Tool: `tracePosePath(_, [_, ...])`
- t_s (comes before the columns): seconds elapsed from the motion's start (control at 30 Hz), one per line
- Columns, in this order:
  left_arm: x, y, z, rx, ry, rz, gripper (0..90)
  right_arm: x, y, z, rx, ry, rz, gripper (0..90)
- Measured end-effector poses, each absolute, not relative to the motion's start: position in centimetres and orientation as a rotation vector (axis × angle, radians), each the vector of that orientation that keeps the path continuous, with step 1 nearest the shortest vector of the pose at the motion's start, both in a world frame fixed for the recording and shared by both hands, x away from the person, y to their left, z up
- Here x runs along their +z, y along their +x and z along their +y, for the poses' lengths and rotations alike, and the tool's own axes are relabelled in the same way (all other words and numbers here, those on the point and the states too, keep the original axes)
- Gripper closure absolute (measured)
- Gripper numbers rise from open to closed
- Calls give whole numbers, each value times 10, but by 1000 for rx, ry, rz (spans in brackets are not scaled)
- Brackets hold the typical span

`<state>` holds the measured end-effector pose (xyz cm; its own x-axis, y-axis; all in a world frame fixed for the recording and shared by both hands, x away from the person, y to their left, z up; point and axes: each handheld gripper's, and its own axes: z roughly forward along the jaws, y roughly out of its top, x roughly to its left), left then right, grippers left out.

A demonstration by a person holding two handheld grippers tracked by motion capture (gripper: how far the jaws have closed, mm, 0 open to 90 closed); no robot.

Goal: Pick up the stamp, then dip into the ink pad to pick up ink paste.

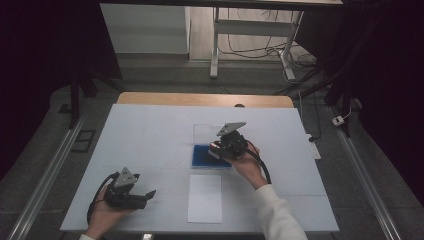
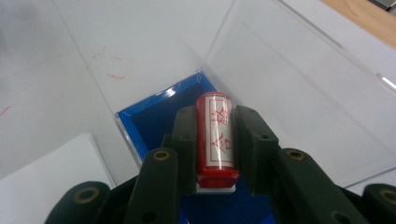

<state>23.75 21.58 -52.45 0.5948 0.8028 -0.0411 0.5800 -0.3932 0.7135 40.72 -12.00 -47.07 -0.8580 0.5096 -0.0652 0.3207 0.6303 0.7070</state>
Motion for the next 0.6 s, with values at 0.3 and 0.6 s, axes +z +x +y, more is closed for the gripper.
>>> tracePosePath(0.3, [-524, 237, 217, 407, 2119, 1093, 175, -458, 401, -122, 1076, 643, 2578, 699])
tracePosePath(0.6, [-524, 237, 217, 409, 2117, 1094, 175, -450, 398, -123, 1071, 637, 2555, 699])
